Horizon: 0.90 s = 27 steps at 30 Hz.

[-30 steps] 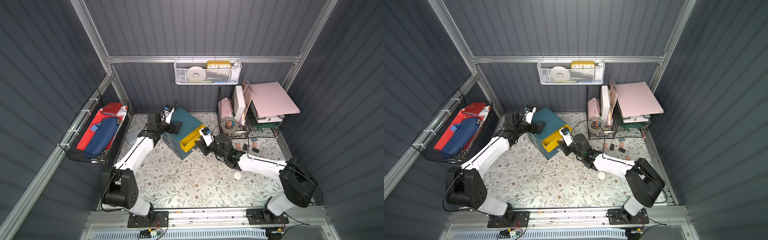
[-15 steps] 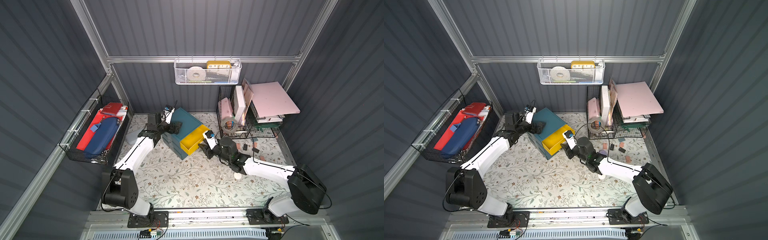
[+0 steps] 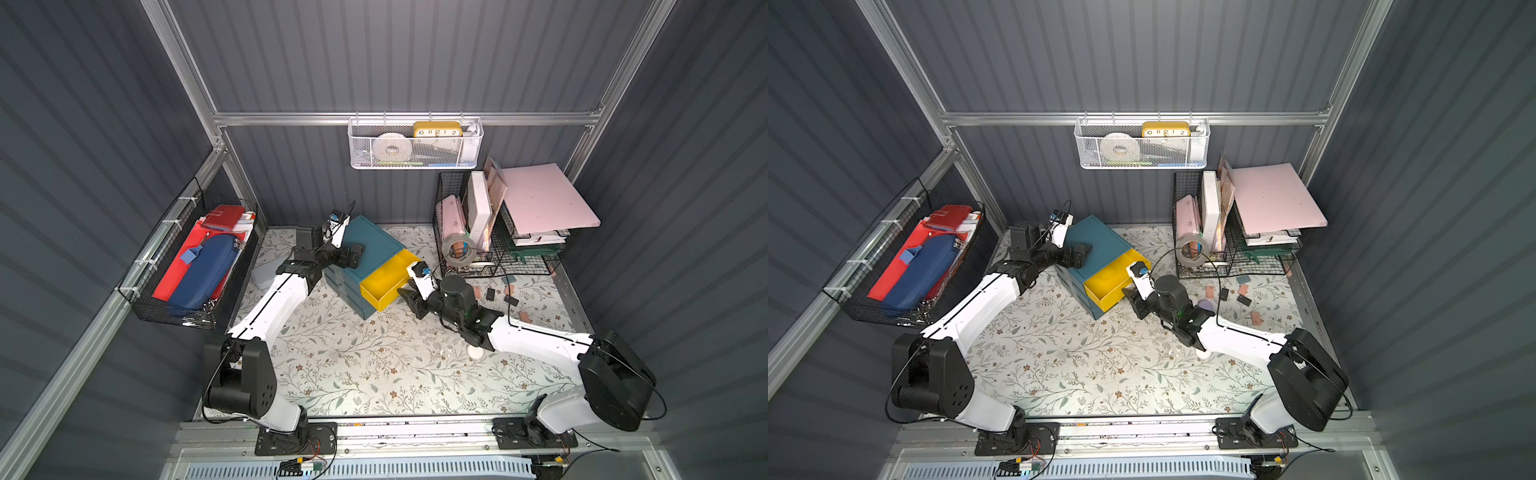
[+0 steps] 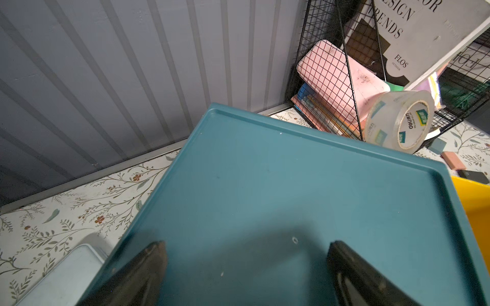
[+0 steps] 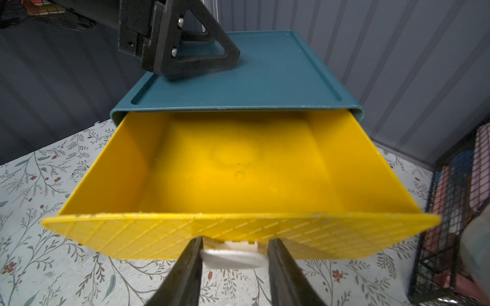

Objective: Put the bluetooth earphones in the drawer according to color
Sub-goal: Open the drawer in the storage box, then pick up the Bluetooth earphone from the center of the board.

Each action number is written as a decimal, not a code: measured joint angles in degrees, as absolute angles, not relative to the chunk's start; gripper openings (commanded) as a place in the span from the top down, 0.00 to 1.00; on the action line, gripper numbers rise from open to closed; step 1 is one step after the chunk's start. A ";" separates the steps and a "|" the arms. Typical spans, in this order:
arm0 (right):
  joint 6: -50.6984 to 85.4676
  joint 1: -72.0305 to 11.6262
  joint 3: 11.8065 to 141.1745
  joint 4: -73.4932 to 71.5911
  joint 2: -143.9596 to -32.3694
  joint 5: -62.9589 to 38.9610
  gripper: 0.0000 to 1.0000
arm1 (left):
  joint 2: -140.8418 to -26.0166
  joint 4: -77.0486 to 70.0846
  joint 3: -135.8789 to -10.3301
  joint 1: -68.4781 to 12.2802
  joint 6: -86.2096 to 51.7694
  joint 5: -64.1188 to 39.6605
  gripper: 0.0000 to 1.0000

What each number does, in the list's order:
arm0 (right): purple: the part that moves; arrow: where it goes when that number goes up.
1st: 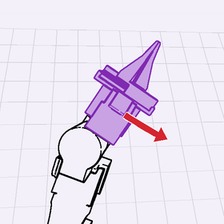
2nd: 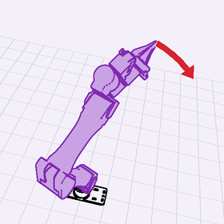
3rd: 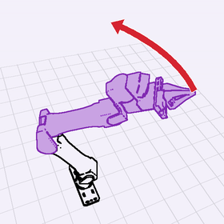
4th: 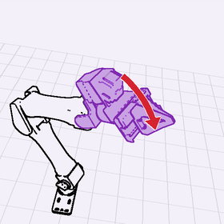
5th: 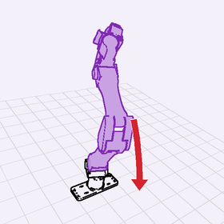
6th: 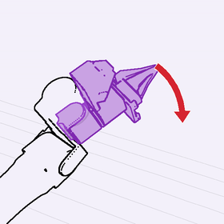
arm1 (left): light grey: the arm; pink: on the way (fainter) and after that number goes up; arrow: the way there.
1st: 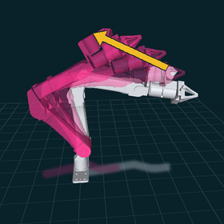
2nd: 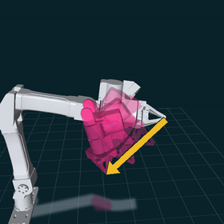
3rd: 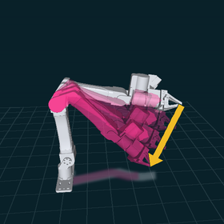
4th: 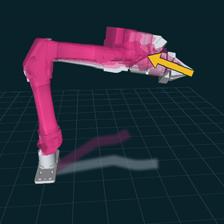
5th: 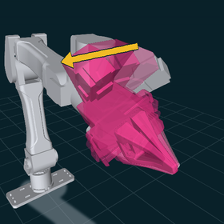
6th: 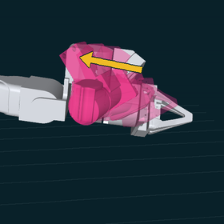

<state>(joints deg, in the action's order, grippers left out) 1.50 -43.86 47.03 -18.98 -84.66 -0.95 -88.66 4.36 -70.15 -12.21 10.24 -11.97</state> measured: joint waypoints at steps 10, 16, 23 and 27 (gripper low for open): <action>3.64 -43.72 44.14 -13.19 -81.08 3.68 0.28 | -88.55 4.80 -70.15 -13.13 10.63 -11.16 0.01; 7.29 -41.56 42.06 -8.62 -70.65 9.28 0.25 | -87.94 4.75 -69.43 -13.23 11.25 -10.44 0.01; 16.29 -28.14 40.40 3.86 -58.92 13.45 0.24 | -87.88 4.25 -69.08 -13.87 11.18 -9.63 0.01; 20.16 -22.81 41.47 13.63 -57.78 15.00 0.24 | -87.70 3.97 -68.79 -14.20 11.07 -9.02 0.01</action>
